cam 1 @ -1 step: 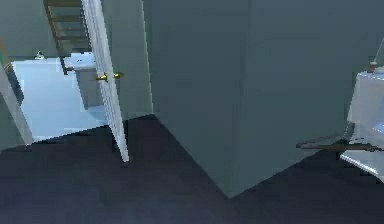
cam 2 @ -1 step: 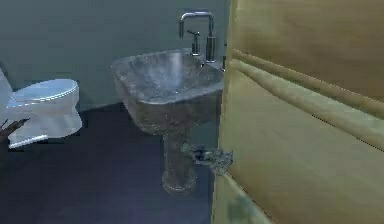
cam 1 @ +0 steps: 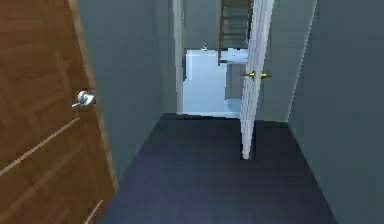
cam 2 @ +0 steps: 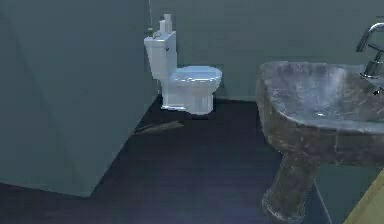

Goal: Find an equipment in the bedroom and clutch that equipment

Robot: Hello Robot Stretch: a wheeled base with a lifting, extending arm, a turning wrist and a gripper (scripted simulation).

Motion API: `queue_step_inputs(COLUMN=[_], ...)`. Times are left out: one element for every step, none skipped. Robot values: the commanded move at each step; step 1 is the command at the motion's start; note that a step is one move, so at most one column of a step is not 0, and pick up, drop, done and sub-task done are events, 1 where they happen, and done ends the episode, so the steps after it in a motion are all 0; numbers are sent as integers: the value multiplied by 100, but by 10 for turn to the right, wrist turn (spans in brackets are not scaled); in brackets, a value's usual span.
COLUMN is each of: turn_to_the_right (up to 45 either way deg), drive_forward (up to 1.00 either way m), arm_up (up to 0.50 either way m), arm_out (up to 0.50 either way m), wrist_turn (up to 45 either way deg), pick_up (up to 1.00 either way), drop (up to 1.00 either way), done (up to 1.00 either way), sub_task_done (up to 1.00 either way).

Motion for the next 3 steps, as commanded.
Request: queue_step_inputs(turn_to_the_right=[0,0,60], drive_forward=[100,65,0], arm_up=[0,0,0], arm_out=[0,0,0], wrist_turn=[0,0,0], pick_up=[0,0,0], drop=[0,0,0], done=[0,0,0], sub_task_done=[0,0,0])
